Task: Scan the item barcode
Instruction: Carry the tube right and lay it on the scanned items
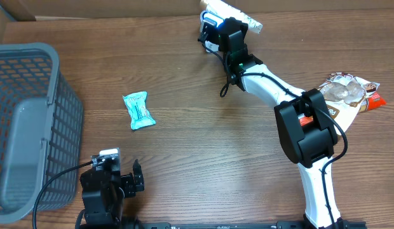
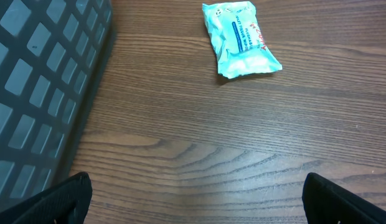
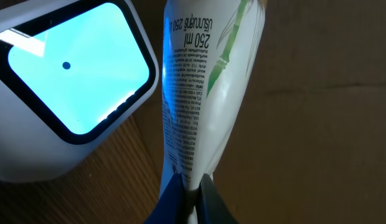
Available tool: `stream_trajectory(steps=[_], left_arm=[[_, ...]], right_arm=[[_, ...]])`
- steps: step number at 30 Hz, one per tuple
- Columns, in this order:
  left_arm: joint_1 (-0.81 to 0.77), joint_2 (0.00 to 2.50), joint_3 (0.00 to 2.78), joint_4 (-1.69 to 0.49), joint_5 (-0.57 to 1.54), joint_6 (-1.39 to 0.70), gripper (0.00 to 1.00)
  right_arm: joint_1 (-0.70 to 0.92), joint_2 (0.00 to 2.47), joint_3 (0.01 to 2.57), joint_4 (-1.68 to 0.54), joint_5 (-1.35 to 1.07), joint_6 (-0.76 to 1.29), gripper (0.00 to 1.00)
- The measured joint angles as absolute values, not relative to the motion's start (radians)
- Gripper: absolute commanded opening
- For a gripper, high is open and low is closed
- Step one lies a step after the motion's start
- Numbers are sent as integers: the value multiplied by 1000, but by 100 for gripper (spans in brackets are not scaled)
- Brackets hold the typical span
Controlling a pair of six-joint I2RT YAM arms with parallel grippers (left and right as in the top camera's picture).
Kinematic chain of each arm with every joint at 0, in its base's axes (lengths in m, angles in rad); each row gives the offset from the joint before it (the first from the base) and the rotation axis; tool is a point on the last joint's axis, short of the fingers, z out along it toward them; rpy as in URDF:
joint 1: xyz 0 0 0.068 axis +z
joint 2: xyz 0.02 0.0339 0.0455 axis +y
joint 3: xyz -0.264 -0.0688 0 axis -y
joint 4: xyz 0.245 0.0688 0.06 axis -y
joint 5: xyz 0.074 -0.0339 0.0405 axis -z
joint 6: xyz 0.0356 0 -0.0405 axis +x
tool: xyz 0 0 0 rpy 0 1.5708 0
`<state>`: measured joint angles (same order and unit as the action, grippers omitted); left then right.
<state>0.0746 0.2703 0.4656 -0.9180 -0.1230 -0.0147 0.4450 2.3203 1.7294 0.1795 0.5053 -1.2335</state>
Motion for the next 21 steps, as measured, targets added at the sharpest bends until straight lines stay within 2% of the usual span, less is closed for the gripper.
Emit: stream_trajectory(steps=[6, 11, 15, 21], left_arm=[[75, 270, 466, -918, -123, -15, 100], [75, 270, 466, -918, -123, -15, 99], [75, 270, 466, -918, -123, -15, 100], [75, 270, 466, -918, -123, -15, 99]], right_arm=[[445, 2317, 1729, 120, 516, -1191, 4], [445, 2253, 1728, -92, 512, -1018, 4], [440, 2101, 1726, -342, 432, -774, 4], [367, 1788, 1740, -660, 125, -226, 4]])
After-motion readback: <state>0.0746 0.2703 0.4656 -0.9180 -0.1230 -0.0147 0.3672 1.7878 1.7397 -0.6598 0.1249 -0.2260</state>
